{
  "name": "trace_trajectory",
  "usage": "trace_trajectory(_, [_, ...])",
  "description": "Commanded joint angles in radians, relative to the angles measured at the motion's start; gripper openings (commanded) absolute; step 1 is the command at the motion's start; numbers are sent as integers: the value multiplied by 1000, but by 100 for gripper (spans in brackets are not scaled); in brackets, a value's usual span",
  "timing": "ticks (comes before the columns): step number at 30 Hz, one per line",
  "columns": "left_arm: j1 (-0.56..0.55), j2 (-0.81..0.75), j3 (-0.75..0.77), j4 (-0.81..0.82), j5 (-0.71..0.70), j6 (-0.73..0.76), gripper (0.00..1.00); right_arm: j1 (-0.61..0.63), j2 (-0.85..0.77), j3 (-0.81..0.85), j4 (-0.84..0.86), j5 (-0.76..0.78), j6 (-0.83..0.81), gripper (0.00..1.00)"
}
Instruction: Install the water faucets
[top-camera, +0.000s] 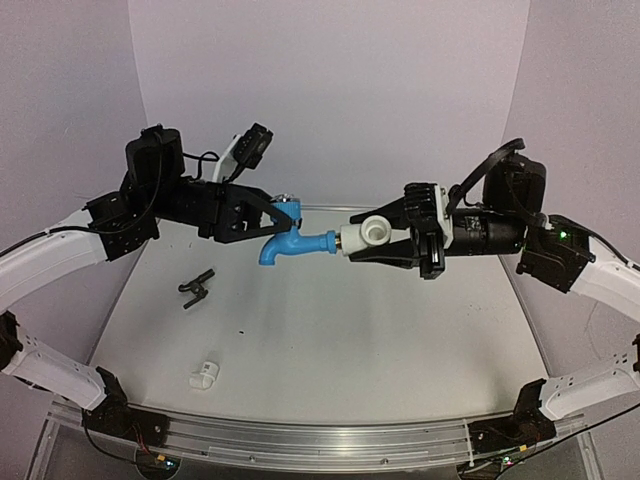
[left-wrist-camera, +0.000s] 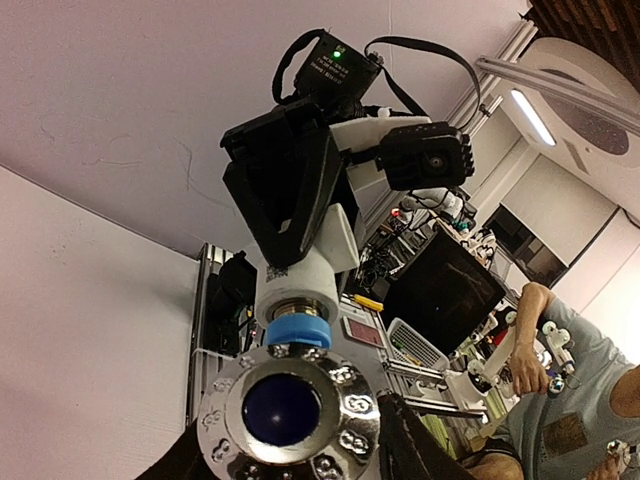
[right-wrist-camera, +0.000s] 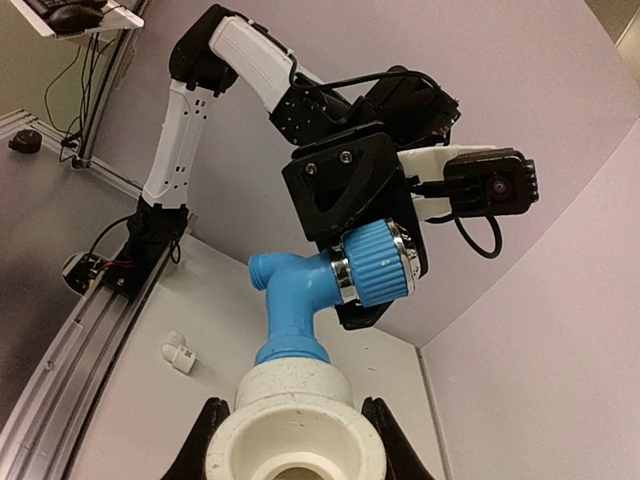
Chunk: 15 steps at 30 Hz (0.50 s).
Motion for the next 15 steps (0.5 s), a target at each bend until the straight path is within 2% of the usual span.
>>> trace_trajectory(1, [-6,-67,12,-3,23,71,46,-12,7,43,31,88,169,0])
trace_trajectory(6, [-8,-84,21,-85,-21,154,38,-12,29,50,30,95,371,0])
trace_trajectory(15, [-11,-123,6,-167,-93,321,28,-15,49,45,23,35,619,0])
